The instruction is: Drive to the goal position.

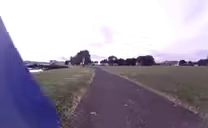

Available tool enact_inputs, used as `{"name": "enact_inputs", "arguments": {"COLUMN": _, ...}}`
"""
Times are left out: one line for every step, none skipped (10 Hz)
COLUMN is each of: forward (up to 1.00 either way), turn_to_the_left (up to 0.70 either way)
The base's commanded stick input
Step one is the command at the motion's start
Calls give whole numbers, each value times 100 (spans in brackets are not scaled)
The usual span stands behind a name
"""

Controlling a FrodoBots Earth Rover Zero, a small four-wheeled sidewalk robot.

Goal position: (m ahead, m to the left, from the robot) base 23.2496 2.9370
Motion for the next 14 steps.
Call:
{"name": "enact_inputs", "arguments": {"forward": 70, "turn_to_the_left": 0}}
{"name": "enact_inputs", "arguments": {"forward": 70, "turn_to_the_left": 0}}
{"name": "enact_inputs", "arguments": {"forward": 70, "turn_to_the_left": 0}}
{"name": "enact_inputs", "arguments": {"forward": 70, "turn_to_the_left": 0}}
{"name": "enact_inputs", "arguments": {"forward": 70, "turn_to_the_left": 0}}
{"name": "enact_inputs", "arguments": {"forward": 70, "turn_to_the_left": 0}}
{"name": "enact_inputs", "arguments": {"forward": 70, "turn_to_the_left": 0}}
{"name": "enact_inputs", "arguments": {"forward": 70, "turn_to_the_left": 0}}
{"name": "enact_inputs", "arguments": {"forward": 70, "turn_to_the_left": 0}}
{"name": "enact_inputs", "arguments": {"forward": 70, "turn_to_the_left": 0}}
{"name": "enact_inputs", "arguments": {"forward": 70, "turn_to_the_left": 0}}
{"name": "enact_inputs", "arguments": {"forward": 70, "turn_to_the_left": 0}}
{"name": "enact_inputs", "arguments": {"forward": 70, "turn_to_the_left": 0}}
{"name": "enact_inputs", "arguments": {"forward": 70, "turn_to_the_left": 0}}
